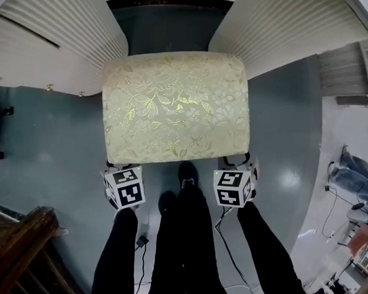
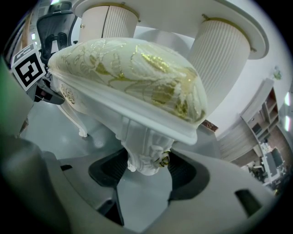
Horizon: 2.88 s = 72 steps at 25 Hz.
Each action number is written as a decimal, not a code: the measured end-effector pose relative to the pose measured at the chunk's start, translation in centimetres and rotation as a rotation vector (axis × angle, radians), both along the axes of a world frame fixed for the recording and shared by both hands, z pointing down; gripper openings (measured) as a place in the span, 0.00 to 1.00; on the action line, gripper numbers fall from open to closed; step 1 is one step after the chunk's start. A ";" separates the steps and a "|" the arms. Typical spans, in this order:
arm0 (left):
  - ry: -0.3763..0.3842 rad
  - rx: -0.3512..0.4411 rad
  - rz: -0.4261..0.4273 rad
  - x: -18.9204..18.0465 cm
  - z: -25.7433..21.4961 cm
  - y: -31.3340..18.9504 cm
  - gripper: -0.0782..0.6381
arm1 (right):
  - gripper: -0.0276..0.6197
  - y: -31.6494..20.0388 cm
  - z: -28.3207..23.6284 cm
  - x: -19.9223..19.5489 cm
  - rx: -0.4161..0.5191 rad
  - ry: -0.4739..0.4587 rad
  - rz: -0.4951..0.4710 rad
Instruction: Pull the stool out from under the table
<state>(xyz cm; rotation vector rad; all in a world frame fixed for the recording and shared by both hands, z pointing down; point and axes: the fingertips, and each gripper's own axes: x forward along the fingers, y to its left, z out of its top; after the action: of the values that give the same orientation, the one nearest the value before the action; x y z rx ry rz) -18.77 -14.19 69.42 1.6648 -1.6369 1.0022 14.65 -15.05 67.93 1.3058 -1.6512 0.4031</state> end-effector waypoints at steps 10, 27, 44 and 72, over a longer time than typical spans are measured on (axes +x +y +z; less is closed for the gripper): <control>0.001 -0.019 -0.010 0.0 -0.1 0.2 0.51 | 0.49 0.0 0.0 0.0 0.006 0.006 -0.016; 0.026 -0.068 -0.064 0.3 -0.1 3.1 0.51 | 0.49 2.9 -0.8 1.4 0.008 0.006 0.110; 0.091 -0.063 -0.061 1.3 -5.2 5.8 0.14 | 0.06 5.0 -6.9 -0.6 0.036 -0.038 0.182; 0.199 -0.043 -0.016 2.5 -13.9 5.0 0.12 | 0.05 5.8 -15.4 -3.3 -0.044 -0.187 0.153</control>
<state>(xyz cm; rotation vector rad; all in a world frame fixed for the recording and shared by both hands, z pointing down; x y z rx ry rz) -16.23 -9.17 55.50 1.6626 -1.4861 0.8289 11.34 -9.29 52.50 1.4013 -1.6899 0.6669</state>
